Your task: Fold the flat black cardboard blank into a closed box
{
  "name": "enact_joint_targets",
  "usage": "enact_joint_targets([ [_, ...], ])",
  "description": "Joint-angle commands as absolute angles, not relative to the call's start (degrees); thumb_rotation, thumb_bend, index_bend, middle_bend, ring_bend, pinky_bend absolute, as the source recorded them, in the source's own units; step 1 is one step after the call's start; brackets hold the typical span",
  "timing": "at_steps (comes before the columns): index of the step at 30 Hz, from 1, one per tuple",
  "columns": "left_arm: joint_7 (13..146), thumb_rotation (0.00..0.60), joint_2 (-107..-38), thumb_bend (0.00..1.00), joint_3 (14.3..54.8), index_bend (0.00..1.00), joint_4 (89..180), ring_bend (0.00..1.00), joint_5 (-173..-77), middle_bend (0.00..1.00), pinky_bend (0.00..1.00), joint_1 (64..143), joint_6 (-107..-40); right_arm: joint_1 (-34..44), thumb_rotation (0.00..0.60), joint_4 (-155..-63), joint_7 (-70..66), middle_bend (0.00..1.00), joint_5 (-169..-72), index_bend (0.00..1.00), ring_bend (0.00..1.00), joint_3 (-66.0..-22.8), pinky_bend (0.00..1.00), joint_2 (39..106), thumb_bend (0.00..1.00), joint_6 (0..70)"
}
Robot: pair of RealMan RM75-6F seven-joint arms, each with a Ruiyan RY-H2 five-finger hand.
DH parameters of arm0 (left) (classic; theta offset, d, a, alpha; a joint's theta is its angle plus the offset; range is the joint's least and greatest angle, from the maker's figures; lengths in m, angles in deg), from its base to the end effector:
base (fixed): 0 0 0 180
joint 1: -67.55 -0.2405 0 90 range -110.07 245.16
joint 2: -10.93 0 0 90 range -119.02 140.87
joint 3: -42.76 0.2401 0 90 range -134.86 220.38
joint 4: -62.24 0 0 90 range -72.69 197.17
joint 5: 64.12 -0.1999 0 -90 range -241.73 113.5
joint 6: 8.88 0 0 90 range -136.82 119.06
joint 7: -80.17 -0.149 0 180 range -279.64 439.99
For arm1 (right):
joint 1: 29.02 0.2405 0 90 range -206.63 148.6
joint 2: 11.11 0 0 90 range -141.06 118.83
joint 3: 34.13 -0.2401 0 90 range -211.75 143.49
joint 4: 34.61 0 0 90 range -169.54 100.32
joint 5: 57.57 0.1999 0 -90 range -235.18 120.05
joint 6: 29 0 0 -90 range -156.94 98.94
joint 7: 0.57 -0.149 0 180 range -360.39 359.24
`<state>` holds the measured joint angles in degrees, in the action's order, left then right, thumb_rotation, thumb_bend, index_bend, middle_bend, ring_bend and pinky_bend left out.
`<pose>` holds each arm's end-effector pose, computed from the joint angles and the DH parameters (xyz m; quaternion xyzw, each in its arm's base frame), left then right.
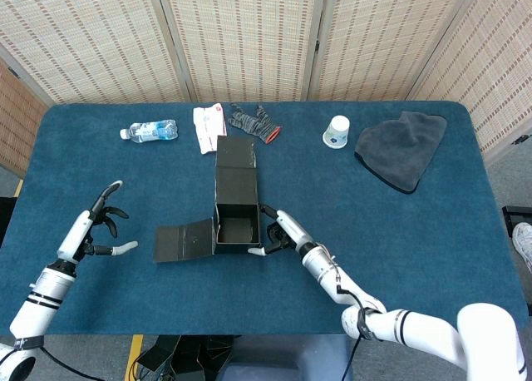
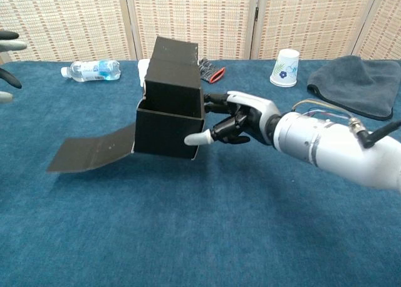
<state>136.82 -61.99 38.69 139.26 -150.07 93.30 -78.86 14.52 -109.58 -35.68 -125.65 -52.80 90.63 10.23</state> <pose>-0.2569 0.2976 0.1089 -0.4823 -0.6056 -0.5732 0.2686 -0.0932 -0.3333 -0.0785 0.5063 -0.7169 0.4641 0.1197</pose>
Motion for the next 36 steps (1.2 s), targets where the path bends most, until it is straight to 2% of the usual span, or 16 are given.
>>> enact_joint_targets([
  [1,135.90,0.600,-62.85,0.00,37.56,0.01,138.19,0.36,-149.44,0.04,0.59,93.11,-80.15,11.38,0.600,-114.86,-43.04,0.39,-128.81,0.38,0.80,-54.03,1.00,85.49,0.35,11.62],
  [12,129.76,0.600,-66.00,0.00,32.88,0.00,134.98,0.37,-144.21,0.02,0.59,92.74,-82.05,5.87,0.600,-121.01,-62.48,0.39,-135.18,0.38,0.80,-54.04,1.00,78.71,0.35,16.35],
  [20,129.27,0.600,-69.50,0.00,32.45,0.00,134.59,0.37,-143.78,0.00,0.59,93.14,-80.94,5.51,0.600,-119.64,-72.78,0.40,-139.06,0.38,0.80,-52.02,1.00,78.17,0.35,18.44],
  [36,123.39,0.600,-81.65,0.00,29.29,0.00,132.61,0.38,-150.37,0.00,0.61,97.70,-89.44,8.19,0.600,-116.49,-74.77,0.41,-138.65,0.39,0.81,-49.74,1.00,81.59,0.35,18.82],
])
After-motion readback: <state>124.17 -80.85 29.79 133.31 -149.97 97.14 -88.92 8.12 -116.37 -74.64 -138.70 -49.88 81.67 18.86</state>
